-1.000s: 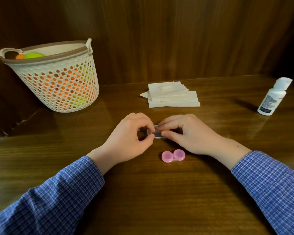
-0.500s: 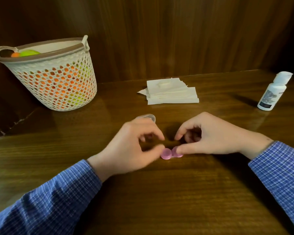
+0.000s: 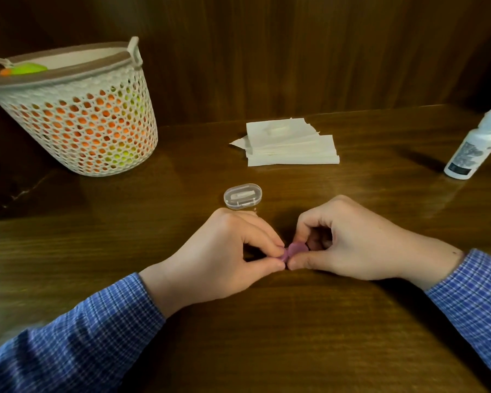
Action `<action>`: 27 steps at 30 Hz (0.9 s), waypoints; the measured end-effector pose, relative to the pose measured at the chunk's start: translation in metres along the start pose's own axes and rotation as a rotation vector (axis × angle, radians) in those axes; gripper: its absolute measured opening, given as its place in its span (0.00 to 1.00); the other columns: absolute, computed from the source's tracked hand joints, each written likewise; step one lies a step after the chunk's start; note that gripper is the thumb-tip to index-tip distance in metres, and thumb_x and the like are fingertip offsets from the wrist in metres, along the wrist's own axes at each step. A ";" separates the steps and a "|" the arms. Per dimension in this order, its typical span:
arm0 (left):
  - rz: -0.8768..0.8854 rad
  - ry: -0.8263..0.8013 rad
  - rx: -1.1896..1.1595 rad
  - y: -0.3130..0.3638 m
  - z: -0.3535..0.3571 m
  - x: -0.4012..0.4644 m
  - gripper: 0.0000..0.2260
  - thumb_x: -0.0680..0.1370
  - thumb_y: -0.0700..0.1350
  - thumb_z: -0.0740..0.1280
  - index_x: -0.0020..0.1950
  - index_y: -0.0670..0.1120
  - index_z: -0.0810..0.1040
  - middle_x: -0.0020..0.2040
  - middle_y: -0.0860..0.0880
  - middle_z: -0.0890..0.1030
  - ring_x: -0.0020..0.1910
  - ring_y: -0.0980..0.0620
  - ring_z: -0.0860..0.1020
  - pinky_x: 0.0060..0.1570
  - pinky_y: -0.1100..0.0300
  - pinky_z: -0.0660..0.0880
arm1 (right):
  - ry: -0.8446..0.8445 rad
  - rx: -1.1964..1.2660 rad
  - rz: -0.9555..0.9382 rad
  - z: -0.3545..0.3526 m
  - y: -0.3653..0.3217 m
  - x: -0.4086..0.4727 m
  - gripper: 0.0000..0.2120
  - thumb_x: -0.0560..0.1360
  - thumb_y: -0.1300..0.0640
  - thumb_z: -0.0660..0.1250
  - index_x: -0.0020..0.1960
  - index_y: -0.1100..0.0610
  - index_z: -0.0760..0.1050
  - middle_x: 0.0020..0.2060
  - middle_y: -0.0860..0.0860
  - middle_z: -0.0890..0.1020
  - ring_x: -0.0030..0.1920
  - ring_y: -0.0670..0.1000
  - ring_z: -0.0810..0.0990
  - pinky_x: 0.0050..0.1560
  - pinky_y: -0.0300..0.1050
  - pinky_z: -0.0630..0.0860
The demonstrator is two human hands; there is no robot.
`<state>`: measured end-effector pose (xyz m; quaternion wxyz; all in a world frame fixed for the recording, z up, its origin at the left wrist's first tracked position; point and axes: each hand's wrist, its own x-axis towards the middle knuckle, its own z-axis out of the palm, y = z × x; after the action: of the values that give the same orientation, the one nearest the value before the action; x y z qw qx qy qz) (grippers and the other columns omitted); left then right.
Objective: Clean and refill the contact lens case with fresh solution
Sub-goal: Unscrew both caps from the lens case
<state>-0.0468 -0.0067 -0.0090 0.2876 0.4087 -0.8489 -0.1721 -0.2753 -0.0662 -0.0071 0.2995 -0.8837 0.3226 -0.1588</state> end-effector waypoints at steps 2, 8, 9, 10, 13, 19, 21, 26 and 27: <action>0.007 -0.009 -0.007 0.001 -0.001 0.001 0.06 0.75 0.43 0.79 0.51 0.47 0.90 0.50 0.54 0.88 0.50 0.61 0.84 0.52 0.67 0.80 | -0.006 0.007 -0.011 0.000 -0.001 0.000 0.14 0.67 0.36 0.75 0.40 0.46 0.83 0.35 0.43 0.85 0.35 0.44 0.82 0.33 0.34 0.75; 0.011 -0.015 -0.010 -0.001 0.000 0.001 0.06 0.75 0.42 0.78 0.51 0.46 0.90 0.50 0.53 0.88 0.50 0.59 0.85 0.51 0.62 0.82 | -0.050 0.029 -0.033 -0.003 0.001 0.004 0.10 0.70 0.43 0.78 0.41 0.49 0.83 0.37 0.45 0.85 0.36 0.46 0.83 0.34 0.34 0.76; 0.011 -0.015 -0.011 -0.002 0.000 0.001 0.06 0.75 0.43 0.78 0.51 0.46 0.90 0.50 0.54 0.88 0.50 0.58 0.85 0.50 0.61 0.82 | -0.058 0.031 -0.037 -0.003 0.001 0.005 0.10 0.70 0.44 0.78 0.41 0.49 0.83 0.36 0.45 0.85 0.37 0.46 0.83 0.34 0.35 0.77; 0.011 -0.015 -0.013 -0.002 0.001 0.001 0.06 0.75 0.43 0.78 0.51 0.47 0.90 0.50 0.54 0.88 0.49 0.58 0.85 0.50 0.61 0.82 | -0.066 0.034 -0.040 -0.004 0.002 0.005 0.10 0.71 0.44 0.78 0.42 0.50 0.83 0.36 0.45 0.85 0.37 0.46 0.83 0.34 0.35 0.77; 0.010 -0.017 -0.017 -0.003 0.001 0.001 0.05 0.75 0.43 0.78 0.51 0.47 0.90 0.50 0.54 0.88 0.49 0.59 0.85 0.49 0.61 0.82 | -0.090 0.049 -0.048 -0.005 0.003 0.007 0.10 0.71 0.45 0.78 0.42 0.51 0.83 0.36 0.47 0.85 0.37 0.48 0.83 0.35 0.38 0.79; 0.013 -0.025 -0.021 -0.005 0.002 0.001 0.06 0.75 0.44 0.78 0.51 0.47 0.90 0.50 0.55 0.88 0.50 0.58 0.85 0.49 0.60 0.83 | -0.109 0.059 -0.076 -0.006 0.005 0.009 0.10 0.72 0.47 0.78 0.43 0.53 0.84 0.36 0.48 0.85 0.36 0.48 0.82 0.34 0.36 0.76; 0.007 -0.021 -0.026 -0.005 0.002 0.001 0.06 0.75 0.43 0.78 0.51 0.47 0.90 0.50 0.55 0.88 0.50 0.58 0.85 0.49 0.59 0.83 | -0.112 0.062 -0.078 -0.007 0.006 0.010 0.10 0.72 0.47 0.78 0.44 0.53 0.84 0.36 0.48 0.85 0.36 0.47 0.82 0.34 0.35 0.75; -0.007 -0.022 -0.027 -0.003 0.000 0.001 0.06 0.75 0.43 0.78 0.52 0.46 0.89 0.51 0.54 0.88 0.51 0.58 0.85 0.50 0.60 0.83 | -0.146 0.098 -0.074 -0.008 0.006 0.010 0.07 0.73 0.49 0.78 0.46 0.52 0.85 0.36 0.49 0.84 0.34 0.45 0.80 0.35 0.35 0.75; -0.012 -0.020 -0.027 -0.003 0.000 0.001 0.06 0.75 0.43 0.78 0.52 0.46 0.89 0.51 0.54 0.88 0.51 0.58 0.85 0.50 0.60 0.83 | -0.145 0.111 -0.065 -0.008 0.007 0.009 0.07 0.73 0.49 0.78 0.46 0.52 0.85 0.36 0.49 0.84 0.34 0.45 0.80 0.35 0.36 0.75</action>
<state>-0.0455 -0.0093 -0.0102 0.2834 0.4079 -0.8470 -0.1894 -0.2758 -0.0798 -0.0045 0.3654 -0.8849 0.2619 -0.1216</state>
